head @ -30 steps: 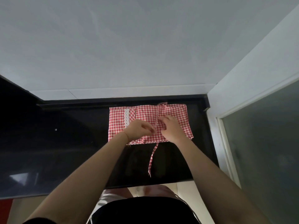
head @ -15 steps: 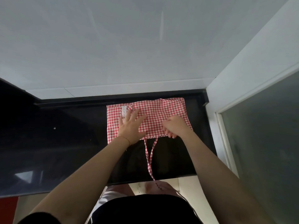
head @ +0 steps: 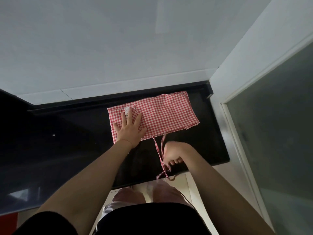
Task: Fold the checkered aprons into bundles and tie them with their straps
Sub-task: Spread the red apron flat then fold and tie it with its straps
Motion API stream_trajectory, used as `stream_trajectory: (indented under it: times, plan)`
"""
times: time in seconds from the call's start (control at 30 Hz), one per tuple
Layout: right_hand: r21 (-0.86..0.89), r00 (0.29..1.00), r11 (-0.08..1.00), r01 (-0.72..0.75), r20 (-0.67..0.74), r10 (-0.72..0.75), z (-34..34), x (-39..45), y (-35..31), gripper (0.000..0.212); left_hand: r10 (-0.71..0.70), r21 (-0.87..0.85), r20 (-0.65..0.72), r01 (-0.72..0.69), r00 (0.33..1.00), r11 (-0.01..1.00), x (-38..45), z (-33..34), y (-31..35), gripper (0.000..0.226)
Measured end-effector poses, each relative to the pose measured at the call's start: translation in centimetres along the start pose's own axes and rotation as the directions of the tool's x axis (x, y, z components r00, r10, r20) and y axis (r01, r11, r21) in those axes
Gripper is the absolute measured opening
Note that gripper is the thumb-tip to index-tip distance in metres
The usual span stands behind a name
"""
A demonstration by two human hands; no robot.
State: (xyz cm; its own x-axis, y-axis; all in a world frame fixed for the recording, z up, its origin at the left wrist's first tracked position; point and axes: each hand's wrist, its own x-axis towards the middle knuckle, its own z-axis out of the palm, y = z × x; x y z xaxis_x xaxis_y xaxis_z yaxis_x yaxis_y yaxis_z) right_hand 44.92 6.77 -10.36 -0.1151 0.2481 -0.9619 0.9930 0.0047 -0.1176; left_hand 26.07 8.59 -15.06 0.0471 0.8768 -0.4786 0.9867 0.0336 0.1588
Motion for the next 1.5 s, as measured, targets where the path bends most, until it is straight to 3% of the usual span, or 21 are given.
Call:
stream_trajectory:
  times: [0.07,0.1,0.17,0.27,0.33,0.4,0.53,0.67,0.73,0.77,0.8,0.83,0.9,0.93,0.97,1.0,1.07,1.17,1.23,1.4,1.5]
  plan:
    - [-0.159,0.950,0.987,-0.022,0.305,0.071,0.8,-0.9,0.4,0.015,0.007,-0.004,0.025,-0.007,1.000,1.000,0.4,-0.6,0.1,0.074]
    - [-0.171,0.927,0.984,-0.047,0.360,0.107,1.2,-0.9,0.7,0.020,0.011,-0.004,0.035,-0.011,0.999,1.000,0.4,-0.8,0.1,0.074]
    - [-0.043,0.941,0.988,-0.146,0.304,0.152,1.3,-1.0,1.2,0.034,0.015,-0.006,0.037,-0.015,0.999,1.000,0.5,-0.9,0.0,0.074]
    - [0.302,0.978,0.945,-0.124,-0.127,0.168,0.2,-0.9,0.7,0.036,0.020,-0.013,0.038,-0.019,0.999,1.000,0.4,-1.0,-0.2,0.075]
    - [0.423,0.846,0.905,0.042,-0.497,0.193,-0.5,-0.1,-0.1,0.023,0.026,-0.019,0.050,-0.025,0.998,1.000,0.4,-1.1,-0.2,0.076]
    - [0.400,0.759,0.909,0.113,-0.625,0.180,-0.7,1.0,-1.2,0.014,0.022,-0.019,0.063,-0.021,0.998,1.000,0.5,-1.3,-0.1,0.077]
    - [0.241,0.852,0.970,0.013,-0.510,0.115,-0.4,2.2,-3.2,0.020,0.025,-0.015,0.077,-0.024,0.997,1.000,0.5,-1.3,-0.2,0.079]
    - [0.142,0.986,0.989,-0.037,-0.157,0.059,-1.2,0.5,-2.8,0.030,0.045,-0.008,0.064,-0.044,0.997,0.999,0.4,-1.2,-0.6,0.081]
    - [0.185,0.985,0.982,-0.046,-0.154,0.075,-2.3,-0.5,-2.2,0.028,0.067,-0.013,0.033,-0.066,0.997,0.998,0.3,-1.3,-0.9,0.082]
    - [0.213,0.966,0.975,-0.057,-0.235,0.108,-2.9,-0.9,-1.9,0.026,0.080,-0.012,0.016,-0.080,0.997,0.997,0.2,-1.4,-1.1,0.083]
    - [0.222,0.912,0.973,-0.056,-0.385,0.141,-3.6,-1.1,-1.7,0.024,0.095,-0.003,0.000,-0.095,0.996,0.996,0.1,-1.4,-1.3,0.084]
    - [0.211,0.804,0.977,-0.040,-0.574,0.157,-4.0,-1.1,-1.6,0.022,0.108,0.016,-0.016,-0.108,0.994,0.994,0.0,-1.4,-1.6,0.085]
    - [0.127,0.478,0.990,0.055,-0.874,0.085,-4.2,-0.4,-1.9,0.021,0.122,0.066,-0.058,-0.118,0.991,0.991,-0.5,-1.0,-1.8,0.086]
    - [0.038,0.327,0.993,0.113,-0.945,-0.001,-4.0,0.4,-2.1,0.021,0.128,0.083,-0.091,-0.120,0.988,0.989,-0.6,-0.8,-1.5,0.084]
    - [-0.065,0.237,0.985,0.160,-0.966,-0.102,-3.7,1.3,-2.5,0.026,0.141,0.088,-0.132,-0.130,0.981,0.988,-0.8,-0.7,-1.0,0.079]
    - [-0.161,0.214,0.969,0.187,-0.956,-0.200,-3.3,2.8,-2.8,0.034,0.157,0.084,-0.164,-0.145,0.974,0.986,-0.8,-0.7,-0.3,0.072]
    - [-0.279,0.289,0.942,0.185,-0.901,-0.323,-2.5,5.4,-3.0,0.051,0.196,0.080,-0.178,-0.184,0.964,0.980,-0.3,-0.6,1.0,0.062]
    - [-0.251,0.423,0.961,0.113,-0.863,-0.276,-2.3,7.8,-0.8,0.065,0.205,0.114,-0.103,-0.193,0.973,0.975,1.0,0.2,1.5,0.062]
    - [-0.192,0.400,0.980,0.042,-0.896,-0.193,-1.9,8.6,2.4,0.066,0.189,0.130,-0.080,-0.178,0.979,0.975,1.4,1.0,1.1,0.066]
    - [0.337,0.367,0.940,0.050,-0.882,0.296,-2.6,7.6,7.6,0.068,0.112,0.094,-0.087,-0.104,0.990,0.990,1.7,1.3,2.2,0.074]
    - [0.556,0.436,0.819,0.145,-0.779,0.451,-4.8,5.7,7.9,0.069,0.100,0.125,-0.086,-0.089,0.991,0.988,2.0,1.0,3.1,0.077]
